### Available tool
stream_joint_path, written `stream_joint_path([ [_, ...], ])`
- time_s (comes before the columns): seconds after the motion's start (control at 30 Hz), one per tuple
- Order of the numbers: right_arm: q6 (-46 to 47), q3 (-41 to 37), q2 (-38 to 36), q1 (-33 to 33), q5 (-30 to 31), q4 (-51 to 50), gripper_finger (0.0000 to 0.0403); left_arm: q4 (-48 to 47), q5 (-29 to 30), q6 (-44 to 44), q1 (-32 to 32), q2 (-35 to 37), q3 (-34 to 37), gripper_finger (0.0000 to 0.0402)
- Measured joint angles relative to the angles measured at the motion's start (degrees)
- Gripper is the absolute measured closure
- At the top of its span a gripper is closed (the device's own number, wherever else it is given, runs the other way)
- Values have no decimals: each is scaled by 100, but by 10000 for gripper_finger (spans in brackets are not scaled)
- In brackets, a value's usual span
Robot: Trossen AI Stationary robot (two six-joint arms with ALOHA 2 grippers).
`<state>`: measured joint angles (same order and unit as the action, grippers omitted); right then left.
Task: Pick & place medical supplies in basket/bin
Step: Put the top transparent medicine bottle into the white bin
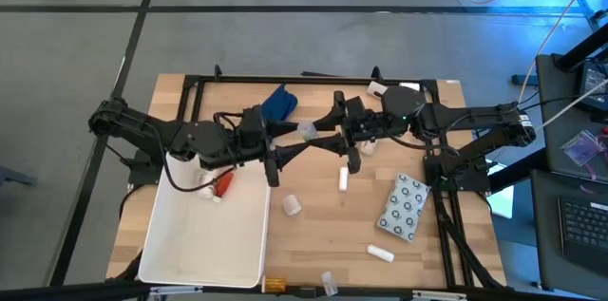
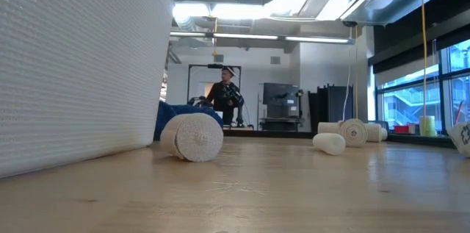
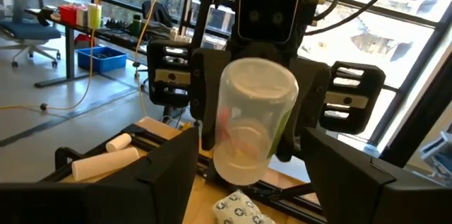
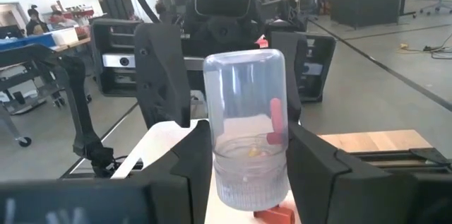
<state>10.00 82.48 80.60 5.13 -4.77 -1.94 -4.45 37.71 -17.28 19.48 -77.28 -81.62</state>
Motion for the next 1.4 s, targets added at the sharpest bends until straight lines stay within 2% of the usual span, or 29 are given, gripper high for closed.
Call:
stream_joint_path([
  [0.3,0,0,102,124,56,396,259,89,18,7,-59,4,0,157],
  [0.63,21,4,214,133,10,494,259,718,5,9,-89,0,2,158],
  [1.1,17,-4,214,131,20,630,259,737,3,2,-153,-144,0,162],
  [1.23,13,-4,214,128,52,632,253,750,85,4,-153,-144,0,175],
  [1.4,-45,-3,212,128,44,534,227,738,38,13,-153,-144,0,206],
])
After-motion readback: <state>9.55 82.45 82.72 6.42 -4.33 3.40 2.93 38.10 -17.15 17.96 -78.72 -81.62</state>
